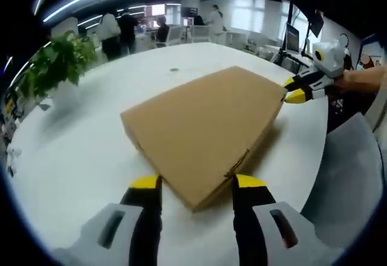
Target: Operate the shoe box by opening the lid, removing the specified soft item, and placing it in the target area until the item is outside and the box remains undamaged.
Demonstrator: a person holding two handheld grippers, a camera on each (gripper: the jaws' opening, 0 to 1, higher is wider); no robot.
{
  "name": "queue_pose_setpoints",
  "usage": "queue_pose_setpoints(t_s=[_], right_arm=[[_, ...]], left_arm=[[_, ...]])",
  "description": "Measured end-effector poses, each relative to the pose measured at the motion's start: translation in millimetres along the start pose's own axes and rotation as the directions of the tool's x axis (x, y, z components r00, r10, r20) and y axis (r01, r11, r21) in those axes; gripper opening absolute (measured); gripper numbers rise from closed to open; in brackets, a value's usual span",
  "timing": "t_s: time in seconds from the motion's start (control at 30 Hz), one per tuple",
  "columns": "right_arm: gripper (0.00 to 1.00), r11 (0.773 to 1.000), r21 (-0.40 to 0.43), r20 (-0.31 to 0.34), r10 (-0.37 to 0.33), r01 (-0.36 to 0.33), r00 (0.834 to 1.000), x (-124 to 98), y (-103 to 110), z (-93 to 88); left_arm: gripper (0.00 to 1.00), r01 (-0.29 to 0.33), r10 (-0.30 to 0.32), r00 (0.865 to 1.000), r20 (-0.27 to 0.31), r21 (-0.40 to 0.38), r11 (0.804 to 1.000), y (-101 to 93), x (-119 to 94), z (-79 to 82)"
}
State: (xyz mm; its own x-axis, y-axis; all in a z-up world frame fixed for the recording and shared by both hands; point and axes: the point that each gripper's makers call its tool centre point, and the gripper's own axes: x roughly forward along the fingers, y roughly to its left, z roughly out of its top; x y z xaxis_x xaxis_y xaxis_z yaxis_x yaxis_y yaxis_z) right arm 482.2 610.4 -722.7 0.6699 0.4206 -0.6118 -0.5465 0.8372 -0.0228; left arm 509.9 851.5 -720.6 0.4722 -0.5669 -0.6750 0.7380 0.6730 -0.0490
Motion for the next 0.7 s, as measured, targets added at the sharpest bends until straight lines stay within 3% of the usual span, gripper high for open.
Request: queue_pose_setpoints(t_s=[0.7], right_arm=[[0.18,0.999,0.043,0.008,-0.015,0.015,1.000,-7,26,-5.0]], left_arm=[[0.45,0.025,-0.025,1.000,-0.016,0.019,0.999,3.9,-14,-15.2]])
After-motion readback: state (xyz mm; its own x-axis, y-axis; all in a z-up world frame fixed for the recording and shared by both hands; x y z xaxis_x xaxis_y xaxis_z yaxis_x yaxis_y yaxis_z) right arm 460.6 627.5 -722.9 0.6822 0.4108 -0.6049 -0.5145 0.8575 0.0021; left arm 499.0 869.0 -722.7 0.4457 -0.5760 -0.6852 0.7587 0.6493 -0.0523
